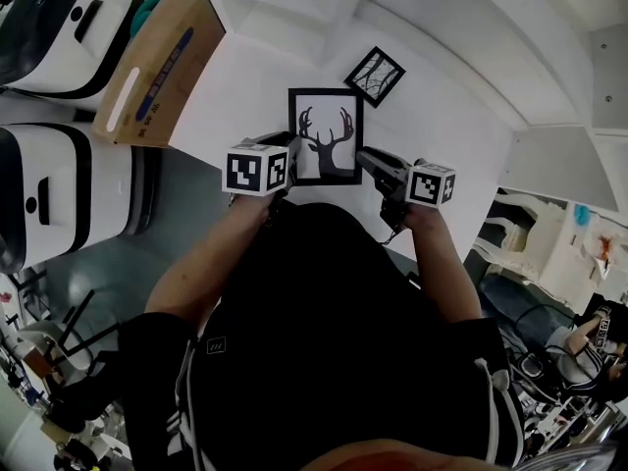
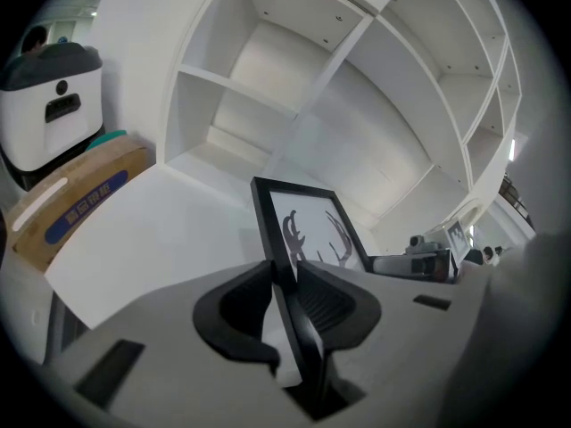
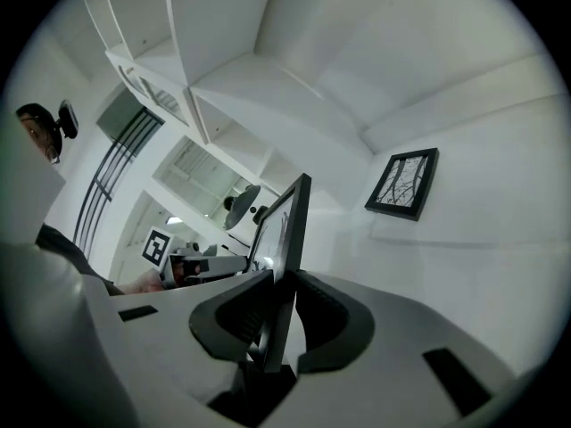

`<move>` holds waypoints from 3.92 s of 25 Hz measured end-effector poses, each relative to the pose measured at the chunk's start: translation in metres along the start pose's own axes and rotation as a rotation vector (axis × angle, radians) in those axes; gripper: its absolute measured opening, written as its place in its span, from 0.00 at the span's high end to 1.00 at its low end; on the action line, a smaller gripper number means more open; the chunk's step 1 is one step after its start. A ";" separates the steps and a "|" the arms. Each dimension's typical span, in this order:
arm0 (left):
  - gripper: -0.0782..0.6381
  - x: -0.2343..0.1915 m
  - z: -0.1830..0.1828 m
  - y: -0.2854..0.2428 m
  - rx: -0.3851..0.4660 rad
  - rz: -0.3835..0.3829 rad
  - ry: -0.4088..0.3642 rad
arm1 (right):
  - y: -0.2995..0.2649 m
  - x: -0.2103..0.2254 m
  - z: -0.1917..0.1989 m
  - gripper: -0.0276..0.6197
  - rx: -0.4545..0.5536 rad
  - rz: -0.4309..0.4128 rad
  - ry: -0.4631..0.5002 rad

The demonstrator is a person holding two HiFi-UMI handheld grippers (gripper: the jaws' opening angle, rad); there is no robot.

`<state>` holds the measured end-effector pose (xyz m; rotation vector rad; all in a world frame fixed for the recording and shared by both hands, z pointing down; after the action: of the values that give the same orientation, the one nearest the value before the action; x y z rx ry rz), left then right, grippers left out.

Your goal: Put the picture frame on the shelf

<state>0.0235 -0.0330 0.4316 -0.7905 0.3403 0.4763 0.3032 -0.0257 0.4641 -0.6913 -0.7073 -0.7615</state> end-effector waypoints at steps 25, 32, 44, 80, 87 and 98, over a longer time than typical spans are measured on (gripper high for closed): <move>0.79 0.024 -0.029 0.026 0.171 0.023 -0.197 | 0.008 -0.022 -0.007 0.83 0.058 -0.103 0.103; 0.79 0.014 -0.023 0.022 0.146 0.033 -0.143 | 0.007 -0.021 -0.004 0.83 0.063 -0.103 0.081; 0.78 -0.011 0.024 -0.013 -0.048 -0.013 -0.072 | -0.001 0.007 0.025 0.83 -0.054 -0.021 0.012; 0.76 -0.050 0.091 -0.088 -0.454 -0.123 -0.140 | -0.037 0.063 0.114 0.83 -0.230 0.247 -0.063; 0.75 -0.049 0.087 -0.089 -0.479 -0.144 -0.146 | -0.039 0.064 0.114 0.83 -0.239 0.226 -0.057; 0.71 -0.045 0.098 -0.091 -0.480 -0.199 -0.240 | -0.039 0.063 0.113 0.83 -0.248 0.219 -0.043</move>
<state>0.0450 -0.0283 0.5711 -1.2060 -0.0841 0.4650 0.2708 0.0167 0.5884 -0.9959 -0.5691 -0.6388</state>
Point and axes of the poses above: the fingertips, and each gripper's own axes: y backward along the fingers, x to its right, z out of its underside, the point moved 10 cm from there along y, backward along the fingers, and after that the axes turned 11 degrees about x, right-handed, at the moved point
